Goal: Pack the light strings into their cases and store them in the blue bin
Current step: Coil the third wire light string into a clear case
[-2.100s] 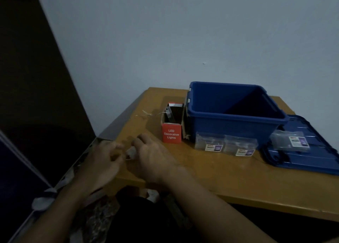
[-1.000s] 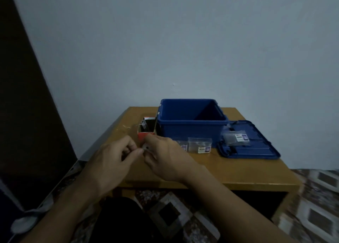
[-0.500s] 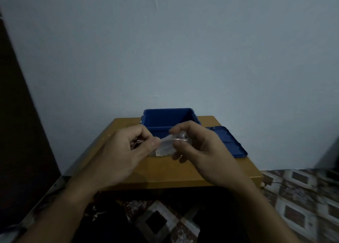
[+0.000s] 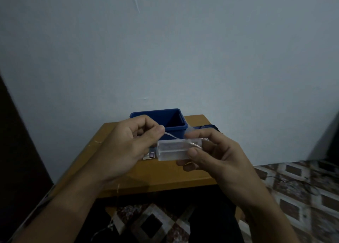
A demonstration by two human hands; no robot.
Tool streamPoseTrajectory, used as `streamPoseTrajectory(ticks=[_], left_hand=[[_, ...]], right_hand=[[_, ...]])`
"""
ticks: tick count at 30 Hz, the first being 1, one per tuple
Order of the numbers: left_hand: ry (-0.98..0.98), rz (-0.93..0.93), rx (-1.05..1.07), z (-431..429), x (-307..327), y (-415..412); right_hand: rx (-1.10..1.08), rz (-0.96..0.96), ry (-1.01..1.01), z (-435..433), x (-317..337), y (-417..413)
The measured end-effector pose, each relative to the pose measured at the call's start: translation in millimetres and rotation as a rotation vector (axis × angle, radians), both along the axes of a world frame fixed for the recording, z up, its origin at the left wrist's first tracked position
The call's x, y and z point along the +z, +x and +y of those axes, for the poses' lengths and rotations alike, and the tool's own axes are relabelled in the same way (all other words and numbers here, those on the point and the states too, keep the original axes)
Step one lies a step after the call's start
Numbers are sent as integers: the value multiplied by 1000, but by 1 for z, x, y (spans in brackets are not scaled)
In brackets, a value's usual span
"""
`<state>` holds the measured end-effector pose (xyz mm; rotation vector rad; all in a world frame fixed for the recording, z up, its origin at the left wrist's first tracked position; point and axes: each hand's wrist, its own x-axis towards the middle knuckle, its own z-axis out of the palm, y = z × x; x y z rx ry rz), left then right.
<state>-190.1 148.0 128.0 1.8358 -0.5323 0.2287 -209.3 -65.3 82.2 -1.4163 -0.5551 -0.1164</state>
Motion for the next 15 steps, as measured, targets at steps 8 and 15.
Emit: streamPoseTrajectory(ticks=[8, 15], left_hand=[[74, 70, 117, -17, -5, 8], [76, 83, 143, -21, -2, 5]], right_hand=[[-67, 29, -1, -7, -1, 2], [-68, 108, 46, -10, -3, 3]])
